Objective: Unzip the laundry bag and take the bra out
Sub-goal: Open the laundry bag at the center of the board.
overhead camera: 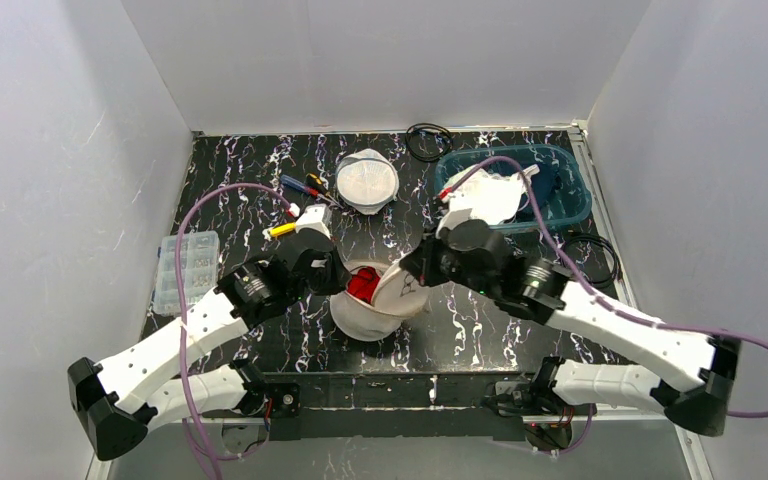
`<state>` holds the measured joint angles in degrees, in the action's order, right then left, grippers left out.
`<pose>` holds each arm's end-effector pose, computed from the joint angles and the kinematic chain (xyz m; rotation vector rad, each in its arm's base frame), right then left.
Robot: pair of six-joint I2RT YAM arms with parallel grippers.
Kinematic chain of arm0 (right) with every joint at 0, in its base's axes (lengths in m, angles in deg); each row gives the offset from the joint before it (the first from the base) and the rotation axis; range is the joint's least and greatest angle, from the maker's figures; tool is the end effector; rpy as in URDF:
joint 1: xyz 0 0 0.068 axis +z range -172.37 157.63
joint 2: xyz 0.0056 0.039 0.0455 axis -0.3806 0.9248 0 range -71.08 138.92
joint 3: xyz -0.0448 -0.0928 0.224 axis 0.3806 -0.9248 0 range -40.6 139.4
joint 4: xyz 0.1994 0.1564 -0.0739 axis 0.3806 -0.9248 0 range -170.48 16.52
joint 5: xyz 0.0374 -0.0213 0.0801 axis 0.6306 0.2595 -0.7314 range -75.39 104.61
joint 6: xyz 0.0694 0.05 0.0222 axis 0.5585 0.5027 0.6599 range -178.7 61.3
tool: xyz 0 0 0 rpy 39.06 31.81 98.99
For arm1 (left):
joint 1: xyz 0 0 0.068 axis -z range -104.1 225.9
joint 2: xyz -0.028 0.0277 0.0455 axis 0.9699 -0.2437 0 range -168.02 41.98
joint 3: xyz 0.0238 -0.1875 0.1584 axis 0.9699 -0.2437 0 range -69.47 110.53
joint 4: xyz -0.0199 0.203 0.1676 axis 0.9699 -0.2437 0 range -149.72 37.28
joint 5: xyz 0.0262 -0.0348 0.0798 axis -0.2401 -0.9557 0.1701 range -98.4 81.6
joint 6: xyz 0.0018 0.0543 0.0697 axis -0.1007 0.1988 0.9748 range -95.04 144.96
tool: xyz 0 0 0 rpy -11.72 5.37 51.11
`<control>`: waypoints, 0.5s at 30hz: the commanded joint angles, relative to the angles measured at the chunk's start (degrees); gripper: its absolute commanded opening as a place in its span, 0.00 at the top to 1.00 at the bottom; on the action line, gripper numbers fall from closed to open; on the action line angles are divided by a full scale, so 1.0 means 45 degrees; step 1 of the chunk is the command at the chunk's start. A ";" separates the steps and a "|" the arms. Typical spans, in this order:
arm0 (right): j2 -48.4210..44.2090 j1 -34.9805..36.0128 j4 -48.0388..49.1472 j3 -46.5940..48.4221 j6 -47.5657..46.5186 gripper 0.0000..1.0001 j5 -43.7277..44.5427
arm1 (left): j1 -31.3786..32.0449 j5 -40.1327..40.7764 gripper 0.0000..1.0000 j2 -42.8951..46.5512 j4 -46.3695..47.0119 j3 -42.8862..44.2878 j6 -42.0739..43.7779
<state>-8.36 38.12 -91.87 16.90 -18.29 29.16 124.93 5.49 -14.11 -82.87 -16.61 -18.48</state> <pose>0.1655 0.2523 0.3011 -0.1912 2.0720 0.8774 0.1874 -0.1871 0.2734 -0.0368 2.2128 -0.6730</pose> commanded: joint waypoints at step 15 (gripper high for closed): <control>-0.6581 -0.0042 -0.6615 -0.2029 0.0472 0.81 0.5792 | -0.0065 0.0905 1.00 0.1015 0.1173 -0.2312 -0.0725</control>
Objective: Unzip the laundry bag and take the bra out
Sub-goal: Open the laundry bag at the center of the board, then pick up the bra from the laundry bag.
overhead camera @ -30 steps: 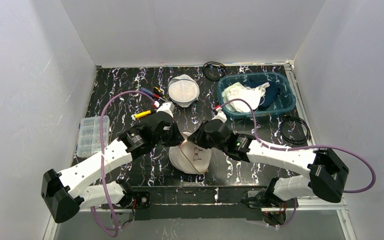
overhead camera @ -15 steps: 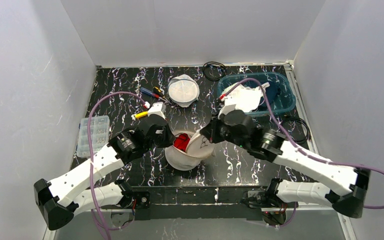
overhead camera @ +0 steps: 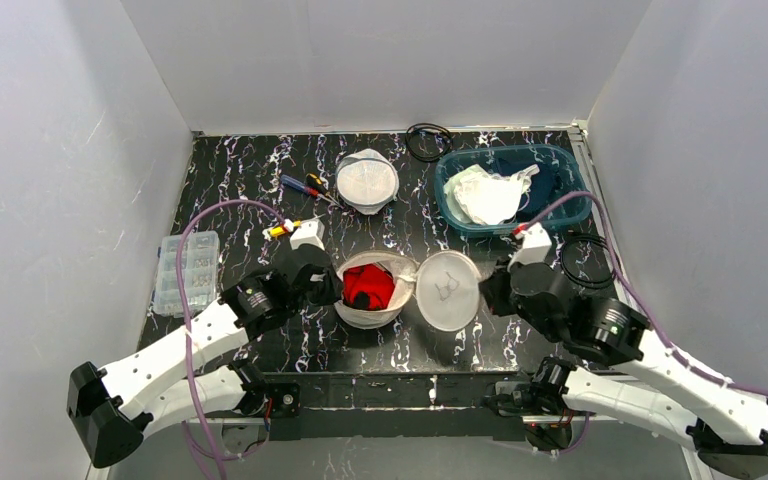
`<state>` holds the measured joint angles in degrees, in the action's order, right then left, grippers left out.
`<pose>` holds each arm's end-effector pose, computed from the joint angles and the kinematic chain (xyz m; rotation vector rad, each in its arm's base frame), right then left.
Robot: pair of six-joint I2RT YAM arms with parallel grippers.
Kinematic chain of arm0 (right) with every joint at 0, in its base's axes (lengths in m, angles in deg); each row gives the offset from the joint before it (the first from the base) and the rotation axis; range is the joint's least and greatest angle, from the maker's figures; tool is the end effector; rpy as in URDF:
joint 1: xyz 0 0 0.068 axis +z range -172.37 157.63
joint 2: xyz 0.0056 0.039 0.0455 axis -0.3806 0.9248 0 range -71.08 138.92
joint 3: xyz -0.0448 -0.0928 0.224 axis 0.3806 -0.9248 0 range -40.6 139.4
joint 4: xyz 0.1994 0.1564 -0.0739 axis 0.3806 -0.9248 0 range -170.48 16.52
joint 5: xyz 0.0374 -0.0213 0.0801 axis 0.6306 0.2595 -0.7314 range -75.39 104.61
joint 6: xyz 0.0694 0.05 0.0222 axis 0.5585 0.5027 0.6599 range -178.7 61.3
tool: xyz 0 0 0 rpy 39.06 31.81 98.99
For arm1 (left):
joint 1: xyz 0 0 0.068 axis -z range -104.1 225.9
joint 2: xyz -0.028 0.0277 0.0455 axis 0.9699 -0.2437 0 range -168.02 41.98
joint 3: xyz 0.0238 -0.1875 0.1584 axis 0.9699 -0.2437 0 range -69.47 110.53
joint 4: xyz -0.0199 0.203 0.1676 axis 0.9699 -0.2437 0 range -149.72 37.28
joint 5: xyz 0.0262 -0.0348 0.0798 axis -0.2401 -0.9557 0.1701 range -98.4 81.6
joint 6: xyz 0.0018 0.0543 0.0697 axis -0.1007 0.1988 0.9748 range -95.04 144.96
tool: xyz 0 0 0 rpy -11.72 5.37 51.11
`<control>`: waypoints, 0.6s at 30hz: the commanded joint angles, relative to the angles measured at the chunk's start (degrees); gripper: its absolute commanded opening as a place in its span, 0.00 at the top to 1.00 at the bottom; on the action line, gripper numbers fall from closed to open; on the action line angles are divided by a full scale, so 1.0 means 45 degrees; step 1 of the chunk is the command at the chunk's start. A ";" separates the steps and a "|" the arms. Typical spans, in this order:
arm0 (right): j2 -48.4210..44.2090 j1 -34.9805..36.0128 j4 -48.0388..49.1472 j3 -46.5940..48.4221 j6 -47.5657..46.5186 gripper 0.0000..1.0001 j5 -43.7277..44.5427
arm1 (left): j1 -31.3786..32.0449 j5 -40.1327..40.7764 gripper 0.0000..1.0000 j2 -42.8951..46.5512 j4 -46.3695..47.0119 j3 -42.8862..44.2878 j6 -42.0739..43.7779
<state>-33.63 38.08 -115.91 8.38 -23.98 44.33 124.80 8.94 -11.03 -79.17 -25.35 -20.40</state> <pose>0.1250 0.1415 0.2928 -0.1557 2.0630 0.4901 0.1840 -0.1754 0.2376 -0.1058 2.2190 -0.6091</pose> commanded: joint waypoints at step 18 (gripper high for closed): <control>0.3885 0.0440 0.6324 0.0626 -0.1233 0.42 -0.5360 | -0.0042 -0.0297 0.99 0.0132 -0.1649 0.0194 0.0181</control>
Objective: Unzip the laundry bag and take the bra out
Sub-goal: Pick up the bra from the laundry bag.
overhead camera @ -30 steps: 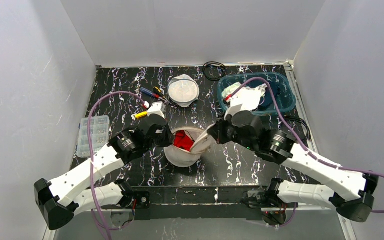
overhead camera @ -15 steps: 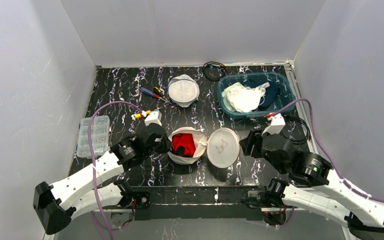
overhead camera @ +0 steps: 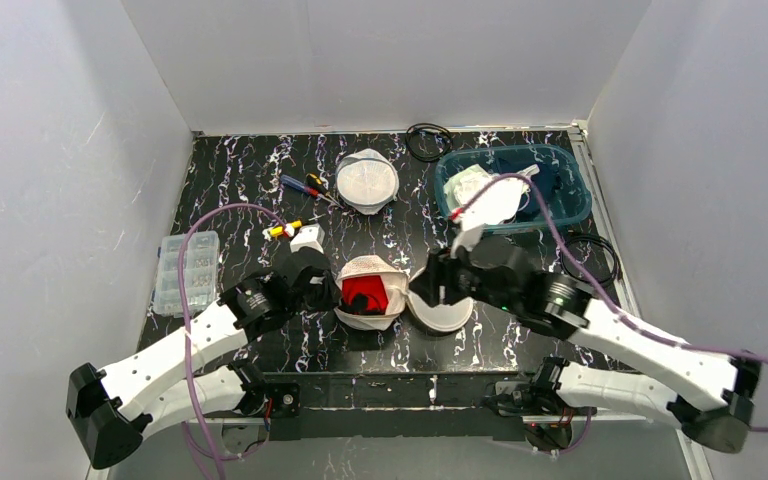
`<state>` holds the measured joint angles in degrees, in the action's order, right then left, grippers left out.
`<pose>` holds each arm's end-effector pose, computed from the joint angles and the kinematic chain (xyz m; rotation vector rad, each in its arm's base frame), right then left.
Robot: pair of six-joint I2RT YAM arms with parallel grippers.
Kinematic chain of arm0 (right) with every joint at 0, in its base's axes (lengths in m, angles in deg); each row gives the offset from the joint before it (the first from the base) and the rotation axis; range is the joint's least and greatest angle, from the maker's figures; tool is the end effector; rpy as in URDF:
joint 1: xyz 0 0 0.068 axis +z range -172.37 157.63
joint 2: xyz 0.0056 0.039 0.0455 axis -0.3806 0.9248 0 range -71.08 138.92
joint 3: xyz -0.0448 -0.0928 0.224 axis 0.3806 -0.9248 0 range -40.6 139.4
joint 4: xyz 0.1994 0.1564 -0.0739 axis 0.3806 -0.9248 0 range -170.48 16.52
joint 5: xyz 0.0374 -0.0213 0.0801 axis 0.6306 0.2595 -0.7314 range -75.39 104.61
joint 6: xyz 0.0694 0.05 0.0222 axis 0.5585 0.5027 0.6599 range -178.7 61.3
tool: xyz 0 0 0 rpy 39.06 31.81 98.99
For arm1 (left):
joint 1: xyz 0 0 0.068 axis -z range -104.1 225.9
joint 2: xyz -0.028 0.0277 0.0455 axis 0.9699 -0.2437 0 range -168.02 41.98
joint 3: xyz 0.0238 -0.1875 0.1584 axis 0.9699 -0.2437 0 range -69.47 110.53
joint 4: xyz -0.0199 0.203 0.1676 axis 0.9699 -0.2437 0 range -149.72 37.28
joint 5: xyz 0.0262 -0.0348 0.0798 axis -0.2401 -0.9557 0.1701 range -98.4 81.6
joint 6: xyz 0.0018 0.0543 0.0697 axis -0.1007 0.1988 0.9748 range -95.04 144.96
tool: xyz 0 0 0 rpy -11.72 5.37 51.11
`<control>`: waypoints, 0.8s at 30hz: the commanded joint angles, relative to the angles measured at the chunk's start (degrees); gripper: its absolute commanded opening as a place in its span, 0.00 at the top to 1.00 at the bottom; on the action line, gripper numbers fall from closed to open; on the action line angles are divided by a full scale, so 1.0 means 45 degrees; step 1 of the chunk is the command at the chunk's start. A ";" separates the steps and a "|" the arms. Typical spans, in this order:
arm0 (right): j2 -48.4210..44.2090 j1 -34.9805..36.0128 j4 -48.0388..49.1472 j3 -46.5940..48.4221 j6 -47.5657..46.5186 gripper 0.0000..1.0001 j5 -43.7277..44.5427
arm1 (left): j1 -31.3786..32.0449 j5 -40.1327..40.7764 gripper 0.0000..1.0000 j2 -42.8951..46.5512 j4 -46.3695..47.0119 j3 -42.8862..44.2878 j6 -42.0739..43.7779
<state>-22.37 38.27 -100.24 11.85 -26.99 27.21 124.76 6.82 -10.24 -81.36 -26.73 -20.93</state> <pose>0.1354 0.2057 0.3086 -0.3679 2.0259 0.8232 0.1781 -0.1725 0.2267 -0.0886 2.2779 -0.6084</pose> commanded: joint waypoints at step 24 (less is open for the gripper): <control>0.6412 0.3079 0.5760 -0.2457 -0.2523 0.52 -0.0014 | -0.0023 0.0894 0.93 -0.0415 -0.1048 -0.0480 -0.0052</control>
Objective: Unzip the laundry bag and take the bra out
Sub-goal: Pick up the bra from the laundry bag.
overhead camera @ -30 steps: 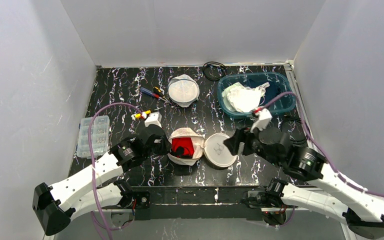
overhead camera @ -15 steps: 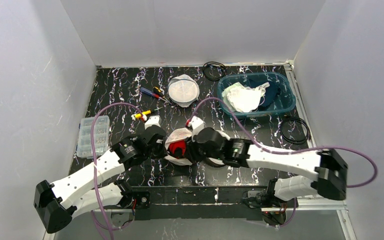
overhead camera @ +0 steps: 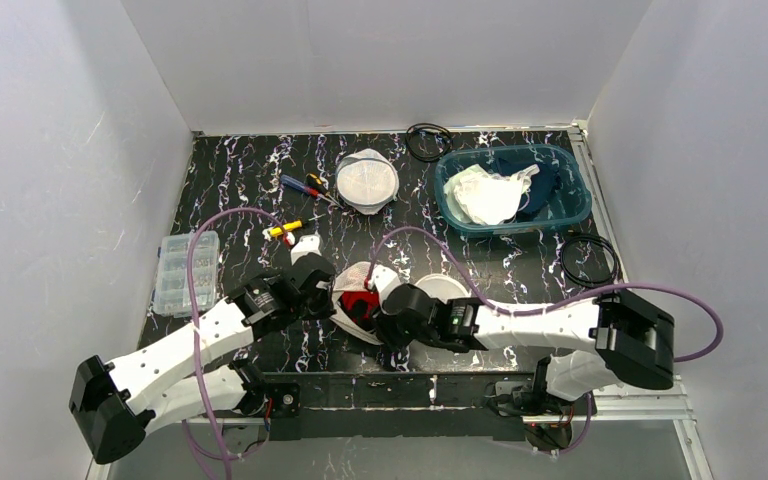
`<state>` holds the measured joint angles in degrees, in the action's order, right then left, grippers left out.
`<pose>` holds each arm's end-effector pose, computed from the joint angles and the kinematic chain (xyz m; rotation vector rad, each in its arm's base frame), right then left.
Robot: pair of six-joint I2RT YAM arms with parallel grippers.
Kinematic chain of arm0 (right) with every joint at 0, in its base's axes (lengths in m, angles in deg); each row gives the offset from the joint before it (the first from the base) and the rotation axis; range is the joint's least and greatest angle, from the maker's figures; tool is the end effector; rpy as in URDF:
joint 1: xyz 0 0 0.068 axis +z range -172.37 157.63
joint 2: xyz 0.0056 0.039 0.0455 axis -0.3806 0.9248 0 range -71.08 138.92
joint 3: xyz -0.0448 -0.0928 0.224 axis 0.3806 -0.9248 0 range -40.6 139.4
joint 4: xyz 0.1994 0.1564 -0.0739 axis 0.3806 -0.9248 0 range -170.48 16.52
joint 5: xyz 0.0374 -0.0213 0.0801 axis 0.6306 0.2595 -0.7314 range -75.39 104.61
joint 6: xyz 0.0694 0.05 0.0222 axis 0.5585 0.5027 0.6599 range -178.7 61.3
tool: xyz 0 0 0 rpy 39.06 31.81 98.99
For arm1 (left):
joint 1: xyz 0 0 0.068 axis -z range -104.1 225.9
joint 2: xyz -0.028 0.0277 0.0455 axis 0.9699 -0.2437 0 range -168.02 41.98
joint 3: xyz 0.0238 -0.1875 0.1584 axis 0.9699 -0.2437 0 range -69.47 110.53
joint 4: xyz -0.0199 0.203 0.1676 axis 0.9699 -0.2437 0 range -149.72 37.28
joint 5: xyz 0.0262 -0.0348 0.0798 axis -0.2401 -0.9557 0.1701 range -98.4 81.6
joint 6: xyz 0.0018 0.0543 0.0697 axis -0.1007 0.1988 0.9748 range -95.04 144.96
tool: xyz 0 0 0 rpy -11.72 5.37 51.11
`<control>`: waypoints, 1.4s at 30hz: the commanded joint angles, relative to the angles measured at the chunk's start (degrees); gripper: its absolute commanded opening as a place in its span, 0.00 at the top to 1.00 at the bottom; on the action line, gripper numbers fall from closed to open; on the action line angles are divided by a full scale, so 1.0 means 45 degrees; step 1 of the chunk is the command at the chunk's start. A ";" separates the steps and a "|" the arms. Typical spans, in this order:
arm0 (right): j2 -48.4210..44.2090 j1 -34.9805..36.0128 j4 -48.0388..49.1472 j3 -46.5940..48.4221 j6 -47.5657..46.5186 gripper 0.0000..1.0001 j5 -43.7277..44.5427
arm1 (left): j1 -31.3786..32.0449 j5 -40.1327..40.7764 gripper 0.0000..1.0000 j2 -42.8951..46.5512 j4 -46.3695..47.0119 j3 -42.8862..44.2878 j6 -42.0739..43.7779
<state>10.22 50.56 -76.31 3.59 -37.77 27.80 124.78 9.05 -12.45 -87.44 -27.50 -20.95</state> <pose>0.1150 0.3134 0.1494 -0.9035 2.1374 0.6074 0.1745 -0.1641 0.2021 -0.0814 2.3887 -0.4407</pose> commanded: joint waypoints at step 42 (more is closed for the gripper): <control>0.2140 0.0795 0.1414 0.2793 0.1756 0.18 0.4952 | -0.0059 -0.0676 1.00 0.1655 0.0938 -0.2157 -0.1219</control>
<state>18.44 53.79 -70.54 13.77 -32.06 46.16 124.76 4.66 -6.53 -81.86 -37.22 -25.21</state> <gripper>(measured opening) 0.820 0.012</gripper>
